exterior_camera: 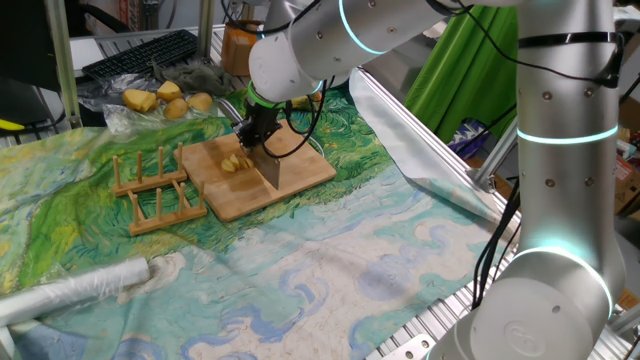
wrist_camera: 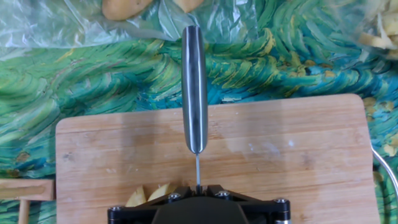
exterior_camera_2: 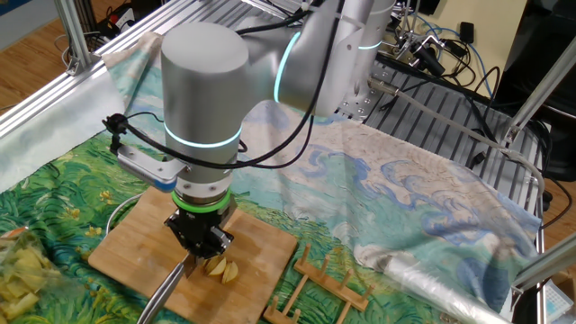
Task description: Chop the potatoes
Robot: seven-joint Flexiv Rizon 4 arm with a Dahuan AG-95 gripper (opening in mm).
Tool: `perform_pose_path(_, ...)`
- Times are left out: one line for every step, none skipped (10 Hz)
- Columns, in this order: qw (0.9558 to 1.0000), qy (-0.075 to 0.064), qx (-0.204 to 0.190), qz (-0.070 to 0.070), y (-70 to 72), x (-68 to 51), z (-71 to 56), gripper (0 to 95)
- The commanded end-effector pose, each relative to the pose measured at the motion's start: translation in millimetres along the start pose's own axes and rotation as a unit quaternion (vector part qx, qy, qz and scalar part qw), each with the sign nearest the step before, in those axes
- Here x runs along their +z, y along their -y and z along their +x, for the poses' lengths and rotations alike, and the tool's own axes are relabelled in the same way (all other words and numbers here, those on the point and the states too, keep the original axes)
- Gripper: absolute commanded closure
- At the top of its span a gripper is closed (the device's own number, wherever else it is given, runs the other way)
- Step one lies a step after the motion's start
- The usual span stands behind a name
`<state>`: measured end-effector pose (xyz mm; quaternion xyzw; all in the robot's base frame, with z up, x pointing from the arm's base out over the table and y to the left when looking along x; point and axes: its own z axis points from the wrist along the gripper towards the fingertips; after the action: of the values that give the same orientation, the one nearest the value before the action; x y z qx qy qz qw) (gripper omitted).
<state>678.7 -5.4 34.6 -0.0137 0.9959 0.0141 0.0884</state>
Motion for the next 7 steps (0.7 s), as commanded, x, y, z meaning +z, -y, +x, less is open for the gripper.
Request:
perform_pose_path(1.0000, 0.002, 0.004, -0.001, -0.2, 7.0, 1.1, 95.0)
perform_pose_path(0.9992, 0.016, 0.035, -0.010, -2.1, 6.0, 0.6, 95.0)
perform_pose_path(0.9987, 0.026, 0.043, -0.011, -2.3, 5.4, 0.0, 95.0)
perform_pose_path(0.9983, 0.034, 0.046, -0.010, -2.2, 5.1, 0.1, 95.0)
perform_pose_path(0.9984, 0.040, 0.039, -0.007, -1.7, 3.9, 0.1, 95.0)
perform_pose_path(0.9985, 0.040, 0.037, -0.008, -1.6, 3.5, 0.2, 95.0)
perform_pose_path(0.9984, 0.044, 0.036, -0.008, -1.5, 3.3, -0.2, 95.0)
